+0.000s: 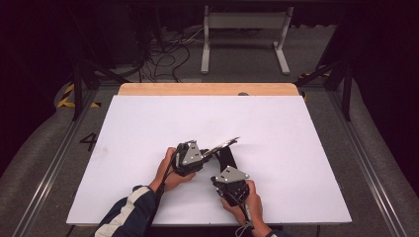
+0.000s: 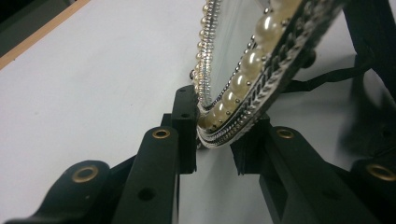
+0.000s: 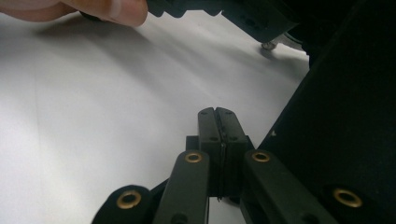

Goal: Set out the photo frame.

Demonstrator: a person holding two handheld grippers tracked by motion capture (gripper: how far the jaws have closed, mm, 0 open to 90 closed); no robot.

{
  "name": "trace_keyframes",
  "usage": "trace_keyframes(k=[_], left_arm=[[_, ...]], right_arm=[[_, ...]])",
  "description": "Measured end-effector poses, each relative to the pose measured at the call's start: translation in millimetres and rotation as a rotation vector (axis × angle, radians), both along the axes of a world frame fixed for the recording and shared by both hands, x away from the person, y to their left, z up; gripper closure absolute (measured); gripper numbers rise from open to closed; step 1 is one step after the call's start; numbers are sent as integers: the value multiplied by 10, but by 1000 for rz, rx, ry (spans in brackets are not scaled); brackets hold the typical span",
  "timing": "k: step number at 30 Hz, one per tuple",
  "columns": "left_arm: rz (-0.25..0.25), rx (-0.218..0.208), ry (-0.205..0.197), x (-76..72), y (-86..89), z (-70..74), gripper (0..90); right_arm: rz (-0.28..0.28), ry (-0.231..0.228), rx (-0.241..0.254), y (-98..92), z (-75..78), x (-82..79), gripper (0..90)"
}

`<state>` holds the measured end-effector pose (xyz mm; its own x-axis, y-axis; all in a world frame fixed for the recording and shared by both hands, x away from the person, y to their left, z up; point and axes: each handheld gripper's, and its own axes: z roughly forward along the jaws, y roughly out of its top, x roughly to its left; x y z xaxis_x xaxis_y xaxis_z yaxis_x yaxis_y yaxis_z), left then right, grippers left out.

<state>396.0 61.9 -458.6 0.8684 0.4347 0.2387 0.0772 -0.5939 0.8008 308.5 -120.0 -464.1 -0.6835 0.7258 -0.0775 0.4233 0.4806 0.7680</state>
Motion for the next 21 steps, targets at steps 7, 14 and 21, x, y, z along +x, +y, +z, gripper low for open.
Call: trace_keyframes(k=[7,14,21], left_arm=[[1,47,-12,4,-45,-14,751],[8,84,-43,-49,-76,3,777],[12,92,-44,-71,-74,8,777]], right_arm=[[-4,5,-6,-68,-1,-3,900],[-13,10,-1,-115,2,16,900],[-15,19,-1,-167,1,49,900]])
